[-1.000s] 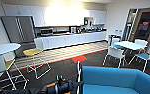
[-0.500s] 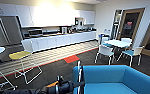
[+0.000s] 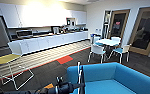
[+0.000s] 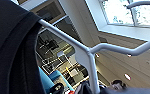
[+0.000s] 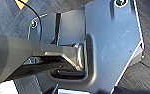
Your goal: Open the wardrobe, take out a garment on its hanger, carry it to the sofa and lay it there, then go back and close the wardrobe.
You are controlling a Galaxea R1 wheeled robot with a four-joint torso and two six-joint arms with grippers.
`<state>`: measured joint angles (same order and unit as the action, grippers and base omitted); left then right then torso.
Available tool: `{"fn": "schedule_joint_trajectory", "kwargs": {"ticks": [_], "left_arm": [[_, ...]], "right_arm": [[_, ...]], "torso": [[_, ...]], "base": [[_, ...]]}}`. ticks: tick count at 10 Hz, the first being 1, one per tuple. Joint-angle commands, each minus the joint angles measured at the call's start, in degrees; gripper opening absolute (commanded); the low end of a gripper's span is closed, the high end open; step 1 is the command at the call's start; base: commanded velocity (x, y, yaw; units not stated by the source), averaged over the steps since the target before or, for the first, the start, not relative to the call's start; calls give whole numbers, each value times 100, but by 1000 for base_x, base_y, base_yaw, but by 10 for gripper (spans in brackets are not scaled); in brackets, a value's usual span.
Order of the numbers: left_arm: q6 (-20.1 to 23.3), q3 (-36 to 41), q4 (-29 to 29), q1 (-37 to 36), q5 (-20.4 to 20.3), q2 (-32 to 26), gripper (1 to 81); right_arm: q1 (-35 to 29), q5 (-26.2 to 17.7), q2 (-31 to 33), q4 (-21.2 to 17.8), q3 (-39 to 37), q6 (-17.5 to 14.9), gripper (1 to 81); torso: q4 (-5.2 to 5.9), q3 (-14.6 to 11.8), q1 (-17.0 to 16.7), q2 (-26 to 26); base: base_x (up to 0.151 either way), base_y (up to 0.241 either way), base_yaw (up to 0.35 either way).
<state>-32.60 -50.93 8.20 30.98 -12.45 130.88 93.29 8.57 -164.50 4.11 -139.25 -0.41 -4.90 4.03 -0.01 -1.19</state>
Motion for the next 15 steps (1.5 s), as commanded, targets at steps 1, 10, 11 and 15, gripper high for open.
{"fn": "schedule_joint_trajectory", "kwargs": {"ticks": [1,10,11,15], "left_arm": [[113,277,269,-764,-249,-52,10],[113,295,287,-737,-241,-96,10],[113,294,287,-737,-241,-114,10],[113,303,287,-729,-241,-123,10]], "right_arm": [[-166,-312,11,73,13,-20,811],[-184,-312,-15,73,-22,-29,811],[-184,-312,-24,73,-22,-29,811],[-184,-312,-33,73,-48,-29,811]], "torso": [[0,0,1,0],[0,0,1,0],[0,0,1,0],[0,0,1,0]], "base": [[0,0,-234],[0,0,-234],[0,0,-235],[0,0,-234]]}}
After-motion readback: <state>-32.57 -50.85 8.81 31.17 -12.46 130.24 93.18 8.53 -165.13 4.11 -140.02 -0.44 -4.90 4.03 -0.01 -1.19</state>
